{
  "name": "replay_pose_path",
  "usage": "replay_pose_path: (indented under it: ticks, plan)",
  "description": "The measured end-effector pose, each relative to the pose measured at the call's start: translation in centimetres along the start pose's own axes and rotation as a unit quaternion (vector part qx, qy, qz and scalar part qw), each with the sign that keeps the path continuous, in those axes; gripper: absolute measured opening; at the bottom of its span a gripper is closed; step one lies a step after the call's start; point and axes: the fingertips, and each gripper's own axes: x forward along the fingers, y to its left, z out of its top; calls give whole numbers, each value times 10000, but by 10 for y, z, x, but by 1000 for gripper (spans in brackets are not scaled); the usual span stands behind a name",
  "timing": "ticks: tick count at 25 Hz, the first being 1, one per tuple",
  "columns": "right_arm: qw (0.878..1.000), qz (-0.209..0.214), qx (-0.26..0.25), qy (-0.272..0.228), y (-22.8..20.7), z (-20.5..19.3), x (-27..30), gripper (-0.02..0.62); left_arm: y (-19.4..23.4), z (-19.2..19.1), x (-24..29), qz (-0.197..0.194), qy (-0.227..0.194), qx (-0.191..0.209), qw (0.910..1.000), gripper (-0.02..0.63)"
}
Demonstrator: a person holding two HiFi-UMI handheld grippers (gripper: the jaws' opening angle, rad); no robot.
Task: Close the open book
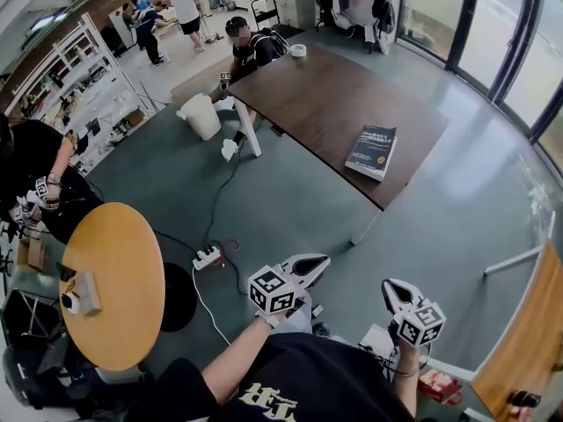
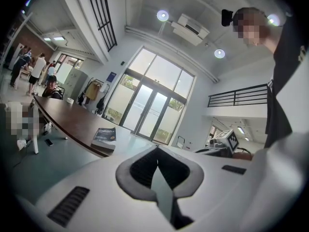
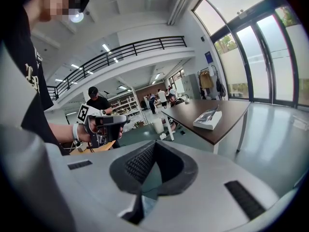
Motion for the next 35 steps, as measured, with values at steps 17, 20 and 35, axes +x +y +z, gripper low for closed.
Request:
replay_pose_path:
  ticks: [17, 20, 35]
  plan:
    - [9998, -67, -197, -22, 49, -26, -19, -14, -33, -23, -41, -29, -3, 11, 10000, 8]
    - [9996, -51, -270, -30, 53, -23, -20, -14, -35, -22, -43, -37, -32, 67, 10000, 8]
    - [9970, -396, -596, -279, 49, 3, -52, -14, -53, -25, -53, -74, -84, 240, 9996, 8]
